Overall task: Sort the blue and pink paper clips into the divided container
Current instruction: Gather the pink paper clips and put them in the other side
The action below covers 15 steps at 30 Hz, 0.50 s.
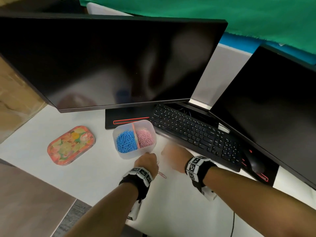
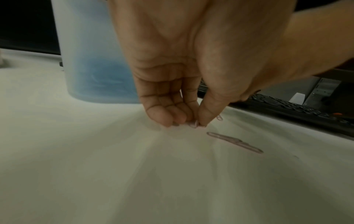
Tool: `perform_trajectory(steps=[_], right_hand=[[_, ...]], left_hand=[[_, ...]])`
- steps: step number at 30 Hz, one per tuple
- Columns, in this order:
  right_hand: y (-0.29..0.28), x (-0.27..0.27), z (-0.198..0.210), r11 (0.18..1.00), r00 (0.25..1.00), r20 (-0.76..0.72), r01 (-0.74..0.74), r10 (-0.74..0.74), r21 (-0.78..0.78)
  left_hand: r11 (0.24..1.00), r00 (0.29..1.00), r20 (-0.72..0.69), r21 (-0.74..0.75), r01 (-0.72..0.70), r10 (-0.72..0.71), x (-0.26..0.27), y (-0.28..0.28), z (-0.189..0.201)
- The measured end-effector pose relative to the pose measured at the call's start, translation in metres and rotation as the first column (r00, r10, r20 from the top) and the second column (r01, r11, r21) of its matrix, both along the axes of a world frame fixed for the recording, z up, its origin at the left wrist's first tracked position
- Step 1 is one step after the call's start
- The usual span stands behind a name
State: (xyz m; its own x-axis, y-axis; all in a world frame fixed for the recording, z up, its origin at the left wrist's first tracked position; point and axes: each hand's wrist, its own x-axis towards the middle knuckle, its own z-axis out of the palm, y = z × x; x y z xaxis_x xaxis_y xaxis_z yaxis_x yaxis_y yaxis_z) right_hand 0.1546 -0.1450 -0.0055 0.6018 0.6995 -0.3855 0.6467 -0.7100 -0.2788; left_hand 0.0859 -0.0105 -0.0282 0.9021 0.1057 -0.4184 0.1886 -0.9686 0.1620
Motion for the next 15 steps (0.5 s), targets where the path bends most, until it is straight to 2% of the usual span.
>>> perform_trajectory(steps=[4, 7, 11, 15], right_hand=[[0.004, -0.005, -0.011, 0.995, 0.995, 0.014, -0.095, 0.095, -0.02], [0.004, -0.005, -0.014, 0.992, 0.993, -0.007, -0.122, 0.122, -0.027], [0.002, -0.01, -0.011, 1.0, 0.998, -0.068, -0.017, 0.017, 0.009], [0.001, -0.02, -0.009, 0.998, 0.992, -0.109, 0.065, -0.065, -0.008]], left_hand=[[0.999, 0.998, 0.057, -0.051, 0.008, -0.005, -0.002, 0.006, 0.003], [0.986, 0.993, 0.111, -0.166, -0.013, 0.032, -0.004, 0.015, 0.009], [0.925, 0.983, 0.127, -0.372, -0.075, 0.131, -0.009, 0.026, 0.013], [0.866, 0.975, 0.1, -0.484, -0.128, 0.2, -0.018, 0.032, 0.014]])
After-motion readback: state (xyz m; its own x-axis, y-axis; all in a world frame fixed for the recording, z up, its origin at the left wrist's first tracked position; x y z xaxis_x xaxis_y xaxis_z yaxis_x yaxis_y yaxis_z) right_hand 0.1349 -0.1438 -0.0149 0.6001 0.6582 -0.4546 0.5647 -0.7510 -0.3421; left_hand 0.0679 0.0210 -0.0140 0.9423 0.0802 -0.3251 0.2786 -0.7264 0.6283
